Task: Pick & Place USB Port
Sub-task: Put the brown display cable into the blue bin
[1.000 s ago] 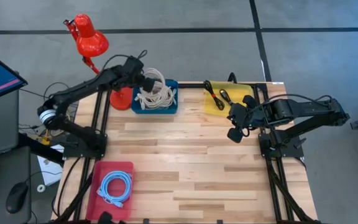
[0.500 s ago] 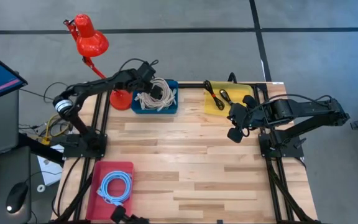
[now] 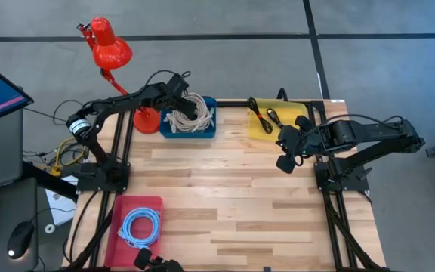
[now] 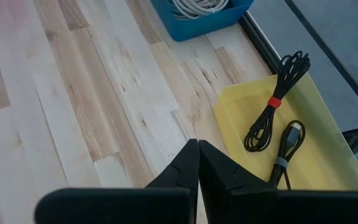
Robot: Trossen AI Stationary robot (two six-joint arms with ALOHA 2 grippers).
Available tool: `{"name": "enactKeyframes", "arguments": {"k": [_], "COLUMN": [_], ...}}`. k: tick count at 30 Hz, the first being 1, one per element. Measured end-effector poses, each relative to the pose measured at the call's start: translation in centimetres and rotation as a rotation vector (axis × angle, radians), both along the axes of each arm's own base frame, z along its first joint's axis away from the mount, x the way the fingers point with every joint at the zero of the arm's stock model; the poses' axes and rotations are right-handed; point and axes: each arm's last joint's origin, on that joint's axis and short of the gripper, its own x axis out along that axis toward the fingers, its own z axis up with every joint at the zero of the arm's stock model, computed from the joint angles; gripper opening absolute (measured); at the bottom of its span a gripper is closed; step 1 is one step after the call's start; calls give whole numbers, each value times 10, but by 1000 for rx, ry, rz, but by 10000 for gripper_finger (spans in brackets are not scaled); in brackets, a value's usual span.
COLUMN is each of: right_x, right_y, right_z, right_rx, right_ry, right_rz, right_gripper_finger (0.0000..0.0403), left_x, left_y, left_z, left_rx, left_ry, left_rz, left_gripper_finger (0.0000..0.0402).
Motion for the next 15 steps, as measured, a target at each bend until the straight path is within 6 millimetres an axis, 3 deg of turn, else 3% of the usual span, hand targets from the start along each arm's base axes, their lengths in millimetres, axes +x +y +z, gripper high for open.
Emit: {"name": "enactKeyframes", "arguments": {"k": [7,15], "right_x": [0,0], "right_y": [0,0], "right_z": [0,0], "right_rx": [1,1], "right_ry": [1,3], "right_rz": [1,3], "right_gripper_finger": [0,0], "left_x": [0,-3], "left_y": [-2,-17], "left_z": [1,27], "left_rx": [-26,-11], "left_ry": [-22,-105], "left_rz": [-6,-72], "left_gripper_finger": [139,135]}}
